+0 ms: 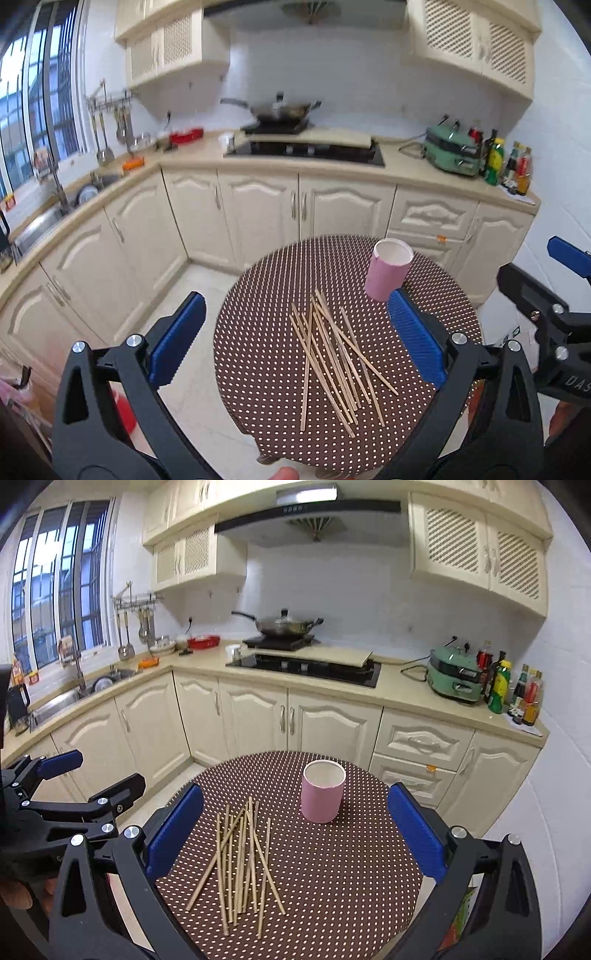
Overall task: Organize utensils
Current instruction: 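Lower the left tool onto the chopsticks and close on one while the right tool grasps another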
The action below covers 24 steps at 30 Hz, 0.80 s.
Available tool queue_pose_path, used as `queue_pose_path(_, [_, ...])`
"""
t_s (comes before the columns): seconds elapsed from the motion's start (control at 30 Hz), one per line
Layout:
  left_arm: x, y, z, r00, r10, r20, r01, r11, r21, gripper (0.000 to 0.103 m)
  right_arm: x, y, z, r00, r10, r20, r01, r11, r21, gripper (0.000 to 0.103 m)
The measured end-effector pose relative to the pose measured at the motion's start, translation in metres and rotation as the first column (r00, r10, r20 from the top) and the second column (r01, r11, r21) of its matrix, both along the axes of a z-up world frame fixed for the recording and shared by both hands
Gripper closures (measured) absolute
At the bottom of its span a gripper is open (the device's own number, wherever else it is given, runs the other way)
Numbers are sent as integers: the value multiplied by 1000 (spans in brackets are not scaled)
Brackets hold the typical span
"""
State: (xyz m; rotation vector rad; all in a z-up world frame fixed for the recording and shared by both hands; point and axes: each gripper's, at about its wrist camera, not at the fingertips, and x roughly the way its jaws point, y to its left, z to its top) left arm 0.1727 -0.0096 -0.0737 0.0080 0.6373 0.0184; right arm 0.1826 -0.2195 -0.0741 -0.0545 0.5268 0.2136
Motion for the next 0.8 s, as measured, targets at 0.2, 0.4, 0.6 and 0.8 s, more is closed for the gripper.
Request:
queue_pose_path(0.2, [47, 15, -52, 983, 34, -182, -48, 996, -71, 6, 50, -1, -37, 991, 39, -126, -40, 999, -5, 7])
queue_pose_path(0.4, [85, 19, -114, 930, 63, -361, -85, 995, -46, 6, 91, 7, -84, 951, 96, -294, -101, 995, -3, 22])
queue_pose_path(0.6, [111, 13, -152, 882, 54, -468, -71, 997, -20, 20, 118, 18, -129, 880, 147, -453, -164, 986, 2, 39])
queue_pose_path(0.8, [144, 27, -183, 846, 39, -532, -105, 990, -94, 27, 137, 24, -153, 825, 162, -542, -170, 985, 36, 50])
